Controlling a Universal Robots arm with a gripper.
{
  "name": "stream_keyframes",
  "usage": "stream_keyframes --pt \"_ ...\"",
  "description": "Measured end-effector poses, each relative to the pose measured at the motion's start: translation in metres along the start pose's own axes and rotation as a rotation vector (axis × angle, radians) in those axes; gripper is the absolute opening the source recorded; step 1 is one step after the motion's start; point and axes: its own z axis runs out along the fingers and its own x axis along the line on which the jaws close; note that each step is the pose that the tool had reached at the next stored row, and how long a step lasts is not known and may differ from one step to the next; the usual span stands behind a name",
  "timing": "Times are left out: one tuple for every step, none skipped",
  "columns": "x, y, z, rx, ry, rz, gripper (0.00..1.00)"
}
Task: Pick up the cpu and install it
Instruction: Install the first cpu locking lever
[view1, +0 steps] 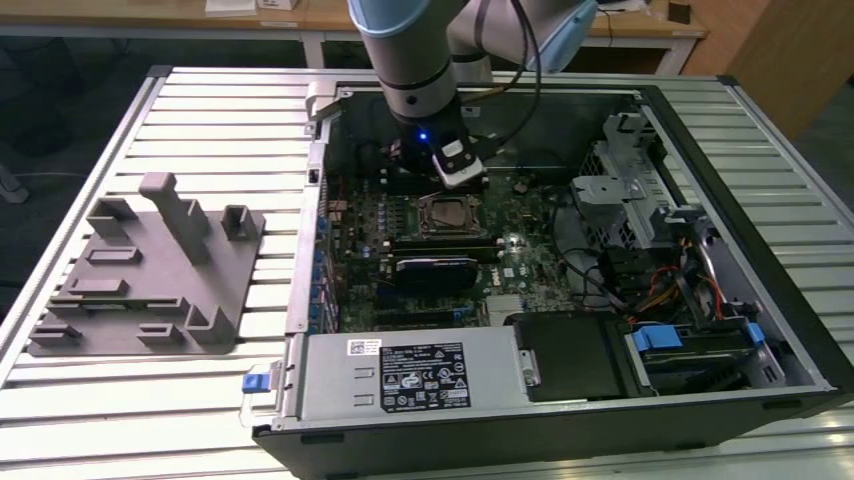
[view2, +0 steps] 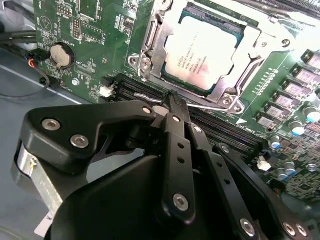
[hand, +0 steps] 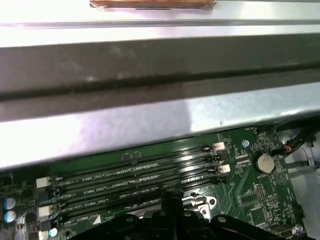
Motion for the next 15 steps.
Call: stream_keyframes --pt "0.0003 0.0006 0.0004 0.0013 -0.0014 0.006 0.11" --pt "0.0006 0.0012 0.0007 0.0025 -0.0025 0.011 0.11" --pt "0.0009 0.0018 0.0011 0.0037 -0.0038 0.016 0.11" --pt "0.0013 0.0024 0.0013 0.0049 -0.005 0.021 0.11" --pt "0.0017 0.003 0.0016 0.006 -0.0061 0.026 0.11" --pt "0.002 0.0036 0.0019 0.0072 -0.0073 0.031 0.11" --pt "0.0024 0.0041 0.0022 0.0082 -0.0084 0.036 0.11" --pt "0.0028 0.0046 0.0024 0.0094 -0.0095 0.04 0.11" --pt "0.0032 0.0051 0.0027 0.0105 -0.0107 0.045 0.11" --pt "0.0035 0.0056 0.003 0.0116 -0.0119 0.05 0.11" --pt "0.0038 0.006 0.0032 0.0127 -0.013 0.055 0.11" --pt "0.0039 0.0061 0.0033 0.0131 -0.0136 0.057 0.11" --pt "0.0039 0.0061 0.0033 0.0132 -0.0137 0.058 0.11" --pt "0.0039 0.0061 0.0033 0.0133 -0.0137 0.058 0.11" --pt "0.0039 0.0061 0.0033 0.0135 -0.0137 0.058 0.11"
